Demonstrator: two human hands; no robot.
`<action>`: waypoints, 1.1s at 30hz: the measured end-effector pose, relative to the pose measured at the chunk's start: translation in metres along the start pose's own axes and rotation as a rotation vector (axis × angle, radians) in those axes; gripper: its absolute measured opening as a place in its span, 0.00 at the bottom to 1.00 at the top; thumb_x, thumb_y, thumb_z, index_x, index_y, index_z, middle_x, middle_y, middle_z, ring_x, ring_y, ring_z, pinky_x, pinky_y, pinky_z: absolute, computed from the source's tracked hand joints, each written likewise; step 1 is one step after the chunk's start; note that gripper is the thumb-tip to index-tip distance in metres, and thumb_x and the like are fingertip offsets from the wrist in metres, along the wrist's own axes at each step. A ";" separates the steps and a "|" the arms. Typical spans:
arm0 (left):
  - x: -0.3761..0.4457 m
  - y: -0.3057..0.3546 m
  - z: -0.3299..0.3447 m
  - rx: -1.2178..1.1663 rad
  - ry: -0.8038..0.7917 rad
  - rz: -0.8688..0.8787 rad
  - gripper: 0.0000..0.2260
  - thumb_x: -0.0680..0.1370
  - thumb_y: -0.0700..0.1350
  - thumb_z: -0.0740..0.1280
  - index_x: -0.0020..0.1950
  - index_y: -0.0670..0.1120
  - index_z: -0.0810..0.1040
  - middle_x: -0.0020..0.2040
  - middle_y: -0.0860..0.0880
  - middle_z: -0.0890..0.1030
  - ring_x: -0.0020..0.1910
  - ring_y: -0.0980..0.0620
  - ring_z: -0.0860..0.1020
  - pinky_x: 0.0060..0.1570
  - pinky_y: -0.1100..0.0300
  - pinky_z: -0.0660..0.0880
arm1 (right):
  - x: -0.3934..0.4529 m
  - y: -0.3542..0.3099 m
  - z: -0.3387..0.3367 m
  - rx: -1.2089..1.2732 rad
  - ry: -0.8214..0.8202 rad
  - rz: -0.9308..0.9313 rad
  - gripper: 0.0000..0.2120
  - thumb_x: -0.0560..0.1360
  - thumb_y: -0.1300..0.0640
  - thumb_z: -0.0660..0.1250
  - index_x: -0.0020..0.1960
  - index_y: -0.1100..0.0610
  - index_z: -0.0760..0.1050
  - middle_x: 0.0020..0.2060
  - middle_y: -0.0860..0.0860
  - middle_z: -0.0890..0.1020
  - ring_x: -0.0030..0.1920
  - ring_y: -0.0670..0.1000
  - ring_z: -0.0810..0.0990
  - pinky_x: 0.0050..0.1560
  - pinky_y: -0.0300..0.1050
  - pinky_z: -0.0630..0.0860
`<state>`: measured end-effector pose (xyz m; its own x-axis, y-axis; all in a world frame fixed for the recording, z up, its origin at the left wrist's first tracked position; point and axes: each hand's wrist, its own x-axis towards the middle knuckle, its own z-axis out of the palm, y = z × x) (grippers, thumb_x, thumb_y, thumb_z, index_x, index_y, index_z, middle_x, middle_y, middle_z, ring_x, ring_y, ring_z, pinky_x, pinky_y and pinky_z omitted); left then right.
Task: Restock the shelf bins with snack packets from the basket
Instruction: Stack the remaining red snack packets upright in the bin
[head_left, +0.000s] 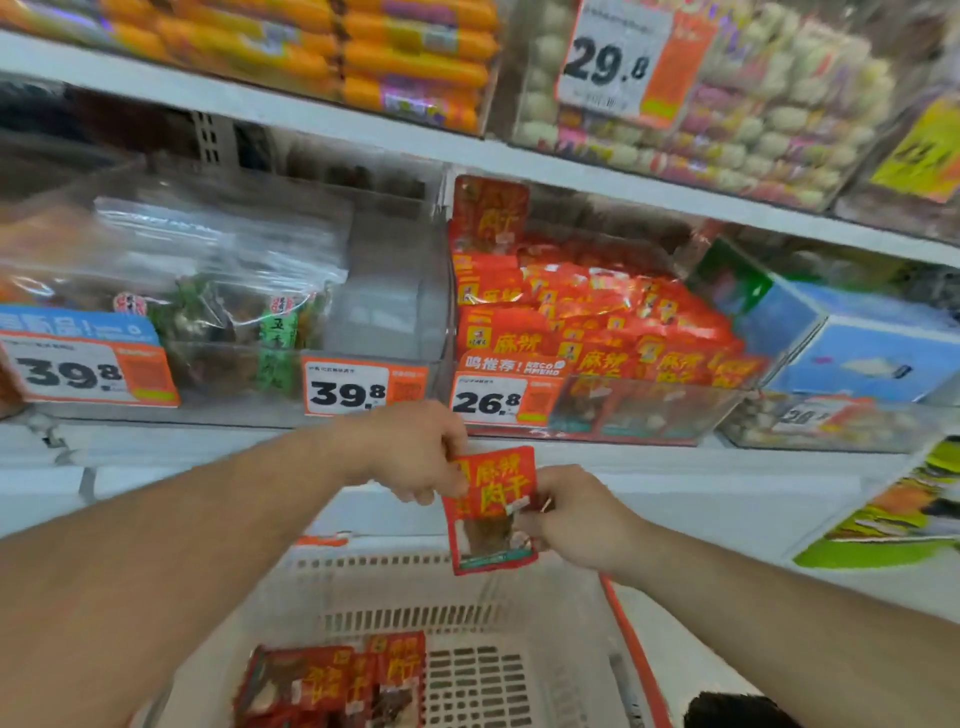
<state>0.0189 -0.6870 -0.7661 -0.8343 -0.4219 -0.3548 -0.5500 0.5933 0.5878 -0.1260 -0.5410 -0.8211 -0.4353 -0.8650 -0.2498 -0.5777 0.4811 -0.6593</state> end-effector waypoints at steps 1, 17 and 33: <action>-0.005 0.007 -0.010 -0.098 -0.032 0.019 0.07 0.75 0.44 0.73 0.45 0.46 0.75 0.34 0.51 0.79 0.31 0.56 0.79 0.31 0.64 0.74 | -0.004 -0.006 -0.008 0.033 0.022 -0.012 0.06 0.71 0.65 0.67 0.40 0.58 0.80 0.34 0.51 0.81 0.34 0.47 0.76 0.40 0.47 0.75; 0.013 0.014 -0.064 -0.236 0.754 0.238 0.18 0.78 0.54 0.66 0.67 0.51 0.72 0.64 0.53 0.71 0.62 0.61 0.69 0.61 0.67 0.64 | 0.004 -0.078 -0.117 0.138 0.855 -0.527 0.11 0.75 0.54 0.72 0.37 0.58 0.82 0.32 0.49 0.83 0.36 0.51 0.80 0.41 0.50 0.77; 0.058 0.001 -0.051 -0.389 0.469 0.061 0.40 0.53 0.83 0.62 0.63 0.72 0.62 0.61 0.59 0.79 0.57 0.51 0.81 0.60 0.44 0.74 | 0.112 -0.128 -0.133 -0.178 0.694 -0.416 0.24 0.81 0.54 0.62 0.28 0.55 0.63 0.24 0.50 0.67 0.28 0.47 0.66 0.30 0.43 0.61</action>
<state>-0.0284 -0.7460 -0.7485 -0.7098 -0.7044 -0.0064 -0.3741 0.3692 0.8507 -0.1924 -0.6810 -0.6707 -0.4555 -0.7207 0.5227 -0.8610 0.2075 -0.4643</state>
